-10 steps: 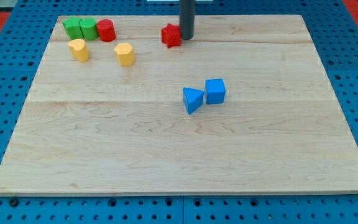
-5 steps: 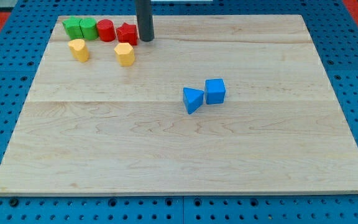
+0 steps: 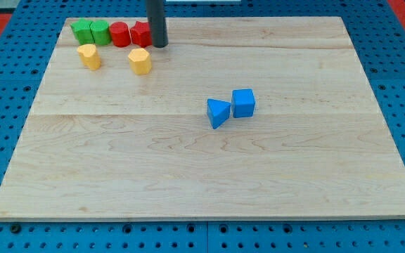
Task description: Push the red star into the red circle
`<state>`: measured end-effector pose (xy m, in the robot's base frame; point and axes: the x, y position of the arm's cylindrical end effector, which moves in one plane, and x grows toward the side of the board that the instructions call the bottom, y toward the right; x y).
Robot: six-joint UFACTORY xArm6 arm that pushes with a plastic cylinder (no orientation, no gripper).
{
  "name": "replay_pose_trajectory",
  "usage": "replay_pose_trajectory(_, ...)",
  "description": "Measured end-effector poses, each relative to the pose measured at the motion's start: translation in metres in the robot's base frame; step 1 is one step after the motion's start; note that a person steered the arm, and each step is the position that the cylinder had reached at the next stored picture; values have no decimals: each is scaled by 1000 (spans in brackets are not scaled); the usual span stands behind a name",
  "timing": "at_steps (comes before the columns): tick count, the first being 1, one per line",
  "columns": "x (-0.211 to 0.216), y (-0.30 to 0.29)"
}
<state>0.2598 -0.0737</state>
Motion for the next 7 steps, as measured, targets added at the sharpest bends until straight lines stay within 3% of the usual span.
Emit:
replay_pose_trajectory(2,-49,1)
replay_pose_trajectory(7,-51,-35)
